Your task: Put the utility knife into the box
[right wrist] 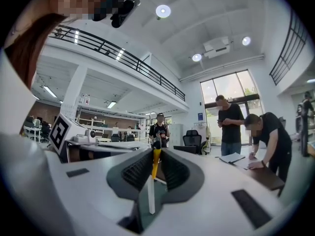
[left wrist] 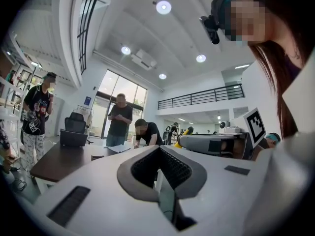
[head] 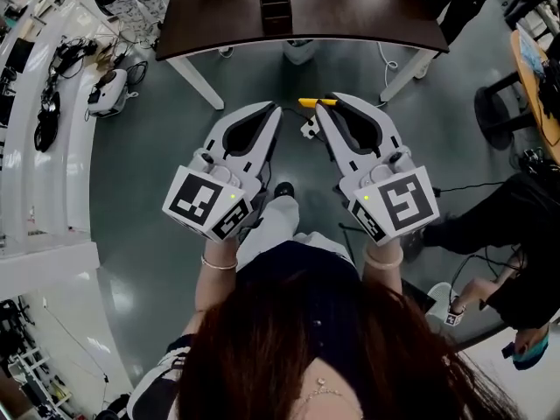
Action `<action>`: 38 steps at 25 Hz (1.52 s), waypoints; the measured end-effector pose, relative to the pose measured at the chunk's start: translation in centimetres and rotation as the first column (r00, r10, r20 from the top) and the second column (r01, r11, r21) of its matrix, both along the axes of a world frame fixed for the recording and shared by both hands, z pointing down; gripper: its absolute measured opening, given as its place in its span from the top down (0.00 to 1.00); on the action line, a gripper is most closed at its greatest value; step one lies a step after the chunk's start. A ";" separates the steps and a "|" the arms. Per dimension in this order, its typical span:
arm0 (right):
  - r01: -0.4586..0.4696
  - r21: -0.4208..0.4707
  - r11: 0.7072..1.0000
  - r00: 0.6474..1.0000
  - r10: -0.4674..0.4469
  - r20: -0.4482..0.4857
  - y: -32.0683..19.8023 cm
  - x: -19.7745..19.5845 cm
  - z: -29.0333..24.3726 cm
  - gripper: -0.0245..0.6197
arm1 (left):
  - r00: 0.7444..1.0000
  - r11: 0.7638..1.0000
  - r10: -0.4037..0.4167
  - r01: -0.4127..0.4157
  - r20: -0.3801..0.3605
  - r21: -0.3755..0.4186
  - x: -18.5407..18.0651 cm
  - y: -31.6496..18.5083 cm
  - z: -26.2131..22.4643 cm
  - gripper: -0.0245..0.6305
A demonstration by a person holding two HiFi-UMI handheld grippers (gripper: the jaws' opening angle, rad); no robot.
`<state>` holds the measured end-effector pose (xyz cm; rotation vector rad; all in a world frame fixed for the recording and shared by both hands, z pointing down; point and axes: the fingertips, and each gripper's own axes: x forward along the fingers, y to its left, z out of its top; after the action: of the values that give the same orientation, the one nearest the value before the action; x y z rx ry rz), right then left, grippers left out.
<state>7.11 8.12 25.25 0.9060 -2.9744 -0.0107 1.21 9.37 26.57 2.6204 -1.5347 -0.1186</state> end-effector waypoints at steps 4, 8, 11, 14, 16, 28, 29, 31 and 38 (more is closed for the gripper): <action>-0.005 0.015 1.000 1.000 0.005 -0.005 -3.8 -2.8 -0.1 0.87 | 1.000 1.000 0.017 -0.017 0.003 0.013 -2.5 -4.2 0.1 0.96; -0.021 0.019 1.000 1.000 0.021 -0.016 -7.7 -4.7 -0.3 0.87 | 0.999 0.999 0.039 -0.039 -0.002 0.010 -4.0 -8.0 0.1 0.96; -0.032 0.000 0.999 0.999 0.032 -0.023 -10.3 -5.6 0.0 0.87 | 0.999 0.999 0.045 -0.045 -0.013 -0.008 -5.1 -10.6 0.6 0.96; -0.040 -0.017 0.999 0.999 0.040 -0.022 -12.7 -5.7 0.7 0.87 | 0.999 0.999 0.037 -0.038 -0.026 -0.020 -5.8 -13.0 1.3 0.96; -0.045 -0.019 0.999 0.999 0.045 -0.020 -14.7 -5.6 1.1 0.87 | 0.999 0.999 0.031 -0.032 -0.031 -0.024 -6.0 -15.0 1.8 0.96; 0.035 0.001 0.999 0.999 -0.035 0.007 -30.0 -7.8 0.9 0.87 | 0.998 0.998 -0.060 0.060 -0.028 -0.009 -8.3 -29.4 2.0 0.96; 0.047 -0.001 0.999 0.999 -0.047 0.007 -31.0 -8.2 0.8 0.87 | 0.997 0.997 -0.071 0.071 -0.029 -0.010 -8.7 -30.3 1.9 0.96; 0.059 -0.004 0.998 0.998 -0.059 0.009 -32.8 -8.9 0.9 0.87 | 0.996 0.997 -0.082 0.081 -0.028 -0.010 -9.2 -31.9 1.9 0.96; 0.082 -0.018 0.996 0.996 -0.082 0.019 -36.2 -11.0 1.3 0.87 | 0.996 0.996 -0.085 0.085 -0.022 -0.013 -11.0 -35.4 1.7 0.96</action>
<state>-3.94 -28.05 26.53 0.7858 -3.0209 0.0242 -9.78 -26.06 28.29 2.5354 -1.6346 -0.1446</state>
